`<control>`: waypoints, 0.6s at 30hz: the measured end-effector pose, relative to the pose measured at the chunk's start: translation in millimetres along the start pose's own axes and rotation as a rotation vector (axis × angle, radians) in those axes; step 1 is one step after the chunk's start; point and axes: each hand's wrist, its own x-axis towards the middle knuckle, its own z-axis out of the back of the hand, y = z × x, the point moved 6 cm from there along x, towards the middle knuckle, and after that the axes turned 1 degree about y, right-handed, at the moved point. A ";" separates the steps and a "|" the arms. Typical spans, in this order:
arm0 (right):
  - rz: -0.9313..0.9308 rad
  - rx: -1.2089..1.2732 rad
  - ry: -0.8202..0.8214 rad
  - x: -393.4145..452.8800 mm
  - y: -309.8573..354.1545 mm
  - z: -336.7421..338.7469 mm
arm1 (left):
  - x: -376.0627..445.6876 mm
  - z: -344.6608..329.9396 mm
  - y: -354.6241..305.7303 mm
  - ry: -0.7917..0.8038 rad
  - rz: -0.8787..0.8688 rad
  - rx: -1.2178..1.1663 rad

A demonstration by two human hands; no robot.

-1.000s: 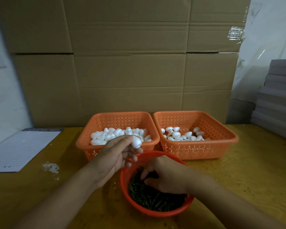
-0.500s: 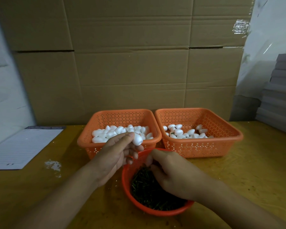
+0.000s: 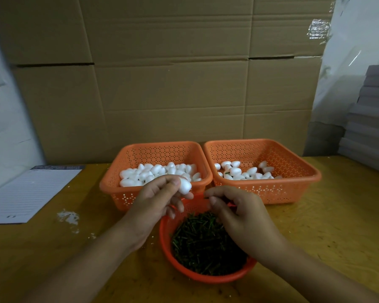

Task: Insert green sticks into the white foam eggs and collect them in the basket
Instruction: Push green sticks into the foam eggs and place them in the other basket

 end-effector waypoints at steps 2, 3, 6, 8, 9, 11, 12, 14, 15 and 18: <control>-0.078 0.116 0.008 0.6 -6.8 -1.0 | -0.3 -0.3 1.2 -0.002 -0.004 0.008; -0.112 0.174 0.013 1.2 -9.1 -2.1 | -0.4 -0.5 1.9 0.001 -0.004 0.014; -0.200 0.367 0.025 3.0 -14.0 -4.8 | -0.9 -1.3 3.0 0.011 -0.001 0.028; -0.231 0.425 0.010 3.2 -15.2 -3.8 | -1.1 -2.0 2.7 0.015 -0.001 0.042; -0.237 0.426 -0.007 3.2 -15.6 -2.7 | -1.2 -2.5 2.5 0.019 -0.002 0.050; -0.247 0.412 -0.046 2.6 -16.7 -0.3 | -1.7 -3.6 2.4 0.020 0.003 0.063; -0.248 0.402 -0.062 2.5 -17.3 0.7 | -1.9 -3.9 2.0 0.020 0.007 0.070; -0.245 0.370 -0.073 3.3 -18.1 1.4 | -2.3 -4.1 2.1 0.026 0.017 0.078; -0.242 0.356 -0.073 3.7 -18.4 1.1 | -2.3 -3.8 2.1 0.027 0.021 0.076; -0.238 0.338 -0.069 4.0 -19.0 0.5 | -2.6 -2.5 1.1 0.016 0.022 0.051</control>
